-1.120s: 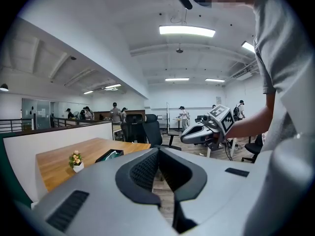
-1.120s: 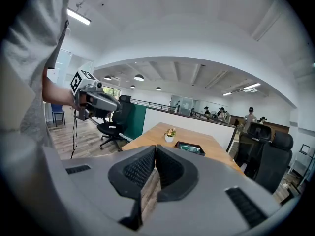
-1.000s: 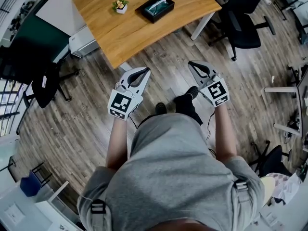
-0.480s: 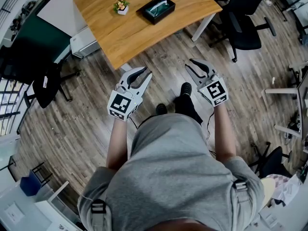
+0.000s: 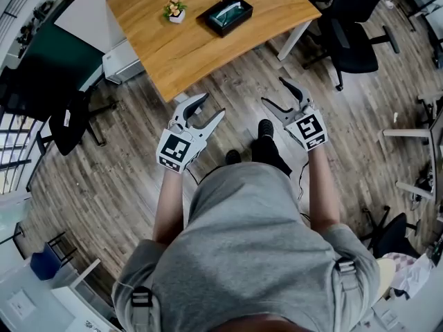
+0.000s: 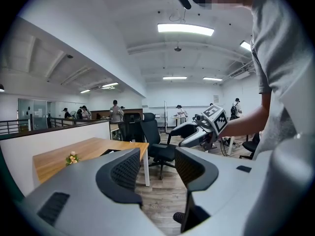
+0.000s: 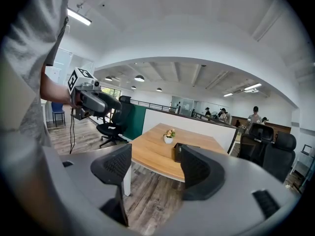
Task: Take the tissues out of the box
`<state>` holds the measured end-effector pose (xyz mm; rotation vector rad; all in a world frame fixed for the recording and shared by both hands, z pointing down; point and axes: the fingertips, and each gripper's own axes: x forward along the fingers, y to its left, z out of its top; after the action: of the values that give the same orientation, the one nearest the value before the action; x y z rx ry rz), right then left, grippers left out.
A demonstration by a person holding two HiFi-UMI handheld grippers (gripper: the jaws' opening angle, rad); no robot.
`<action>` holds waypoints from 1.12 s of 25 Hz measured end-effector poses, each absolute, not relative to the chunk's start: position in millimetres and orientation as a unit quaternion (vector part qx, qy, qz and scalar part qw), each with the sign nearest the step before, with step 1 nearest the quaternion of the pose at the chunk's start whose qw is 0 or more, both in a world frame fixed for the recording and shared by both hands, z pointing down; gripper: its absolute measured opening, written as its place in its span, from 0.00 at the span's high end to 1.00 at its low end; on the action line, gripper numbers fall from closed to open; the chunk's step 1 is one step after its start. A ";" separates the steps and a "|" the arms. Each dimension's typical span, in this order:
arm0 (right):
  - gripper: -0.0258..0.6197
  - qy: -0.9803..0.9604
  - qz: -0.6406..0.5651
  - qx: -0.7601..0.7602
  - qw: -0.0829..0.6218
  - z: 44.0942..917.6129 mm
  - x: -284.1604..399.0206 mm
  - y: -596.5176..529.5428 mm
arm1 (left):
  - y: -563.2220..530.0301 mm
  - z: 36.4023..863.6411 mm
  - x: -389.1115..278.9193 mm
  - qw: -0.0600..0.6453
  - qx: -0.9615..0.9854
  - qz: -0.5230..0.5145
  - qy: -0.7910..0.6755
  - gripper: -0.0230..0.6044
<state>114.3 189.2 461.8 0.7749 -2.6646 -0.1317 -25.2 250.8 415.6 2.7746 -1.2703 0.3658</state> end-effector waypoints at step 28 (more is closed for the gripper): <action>0.48 -0.954 -0.053 0.217 0.201 478.8 156.0 72.7 | 150.0 427.3 16.6 0.052 0.870 0.157 -0.464 0.59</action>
<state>156.0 72.7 478.8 0.6049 -2.6644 -0.1470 16.6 150.0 427.3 2.6461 -1.4124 0.4782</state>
